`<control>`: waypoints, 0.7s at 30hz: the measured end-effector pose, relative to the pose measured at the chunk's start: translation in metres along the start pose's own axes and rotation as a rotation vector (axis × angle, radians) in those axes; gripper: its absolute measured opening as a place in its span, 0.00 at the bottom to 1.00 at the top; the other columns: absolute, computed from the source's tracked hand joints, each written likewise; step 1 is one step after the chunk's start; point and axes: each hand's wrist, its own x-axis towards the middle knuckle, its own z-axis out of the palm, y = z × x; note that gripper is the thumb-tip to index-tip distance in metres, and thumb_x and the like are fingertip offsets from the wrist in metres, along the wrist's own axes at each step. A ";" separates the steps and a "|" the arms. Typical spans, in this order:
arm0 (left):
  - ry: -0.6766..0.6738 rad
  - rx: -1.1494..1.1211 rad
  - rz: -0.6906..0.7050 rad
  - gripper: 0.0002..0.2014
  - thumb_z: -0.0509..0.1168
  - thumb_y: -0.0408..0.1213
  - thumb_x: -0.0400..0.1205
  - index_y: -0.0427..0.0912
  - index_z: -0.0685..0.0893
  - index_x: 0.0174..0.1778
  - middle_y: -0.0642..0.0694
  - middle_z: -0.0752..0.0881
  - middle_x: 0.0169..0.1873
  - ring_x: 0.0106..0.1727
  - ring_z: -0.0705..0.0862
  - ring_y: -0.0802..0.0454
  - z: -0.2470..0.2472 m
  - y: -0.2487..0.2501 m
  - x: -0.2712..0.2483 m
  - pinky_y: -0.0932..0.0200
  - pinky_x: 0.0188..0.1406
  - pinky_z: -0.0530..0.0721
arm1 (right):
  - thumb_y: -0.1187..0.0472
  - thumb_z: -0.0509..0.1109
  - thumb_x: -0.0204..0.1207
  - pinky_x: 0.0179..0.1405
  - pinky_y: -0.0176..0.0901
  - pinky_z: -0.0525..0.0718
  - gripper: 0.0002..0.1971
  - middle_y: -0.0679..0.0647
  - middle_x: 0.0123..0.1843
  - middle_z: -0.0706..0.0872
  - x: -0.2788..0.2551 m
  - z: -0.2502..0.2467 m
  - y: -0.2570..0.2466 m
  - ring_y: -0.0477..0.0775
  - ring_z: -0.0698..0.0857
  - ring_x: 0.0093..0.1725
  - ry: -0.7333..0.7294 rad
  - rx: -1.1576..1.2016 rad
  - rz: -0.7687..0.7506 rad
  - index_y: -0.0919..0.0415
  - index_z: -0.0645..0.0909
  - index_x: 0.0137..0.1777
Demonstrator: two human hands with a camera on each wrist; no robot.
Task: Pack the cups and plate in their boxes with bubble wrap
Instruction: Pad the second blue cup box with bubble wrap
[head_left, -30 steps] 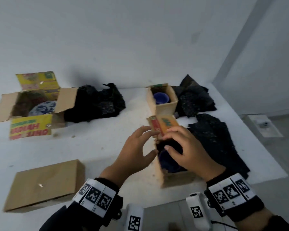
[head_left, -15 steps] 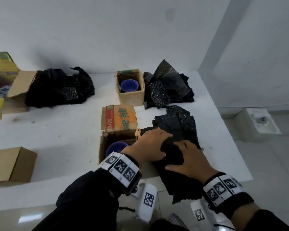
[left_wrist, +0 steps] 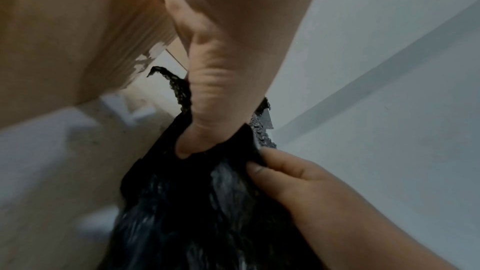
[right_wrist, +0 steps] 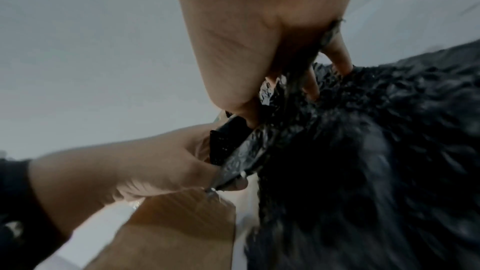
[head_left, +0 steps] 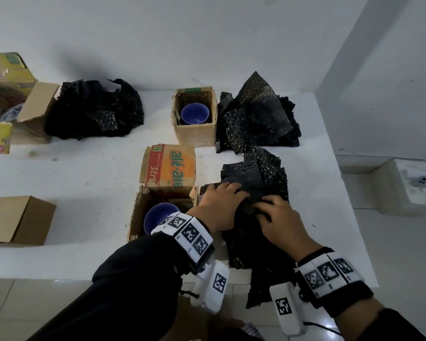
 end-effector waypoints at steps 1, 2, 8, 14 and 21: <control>0.064 -0.007 0.007 0.30 0.64 0.45 0.78 0.54 0.65 0.76 0.48 0.61 0.80 0.79 0.61 0.46 -0.005 -0.001 0.002 0.42 0.74 0.62 | 0.59 0.65 0.78 0.59 0.53 0.78 0.15 0.52 0.67 0.79 0.003 -0.006 0.000 0.58 0.78 0.64 0.024 0.014 0.001 0.48 0.84 0.63; 0.136 -0.025 0.014 0.25 0.63 0.44 0.78 0.53 0.69 0.73 0.50 0.65 0.78 0.78 0.64 0.47 -0.010 -0.002 0.004 0.43 0.73 0.63 | 0.60 0.65 0.77 0.58 0.50 0.78 0.15 0.52 0.65 0.79 0.006 -0.013 0.000 0.57 0.79 0.62 0.051 0.041 0.003 0.49 0.84 0.62; 0.399 -0.394 0.066 0.15 0.61 0.32 0.76 0.46 0.73 0.58 0.45 0.87 0.43 0.50 0.83 0.42 -0.052 -0.013 0.007 0.52 0.59 0.69 | 0.70 0.65 0.76 0.54 0.34 0.75 0.14 0.53 0.54 0.84 0.024 -0.059 -0.023 0.51 0.82 0.55 0.258 0.434 0.022 0.56 0.85 0.56; 0.505 -0.786 0.193 0.21 0.69 0.35 0.73 0.43 0.68 0.58 0.52 0.80 0.42 0.39 0.82 0.53 -0.075 -0.042 -0.024 0.55 0.36 0.81 | 0.73 0.65 0.74 0.44 0.20 0.76 0.13 0.42 0.45 0.84 0.035 -0.079 -0.076 0.32 0.81 0.46 0.372 0.688 -0.063 0.54 0.79 0.48; 0.533 -0.798 0.094 0.24 0.68 0.19 0.69 0.51 0.71 0.50 0.55 0.77 0.41 0.39 0.78 0.68 -0.059 -0.093 -0.076 0.74 0.37 0.73 | 0.80 0.64 0.66 0.50 0.24 0.72 0.19 0.52 0.47 0.80 0.047 -0.047 -0.125 0.39 0.79 0.47 0.257 0.603 -0.132 0.51 0.79 0.37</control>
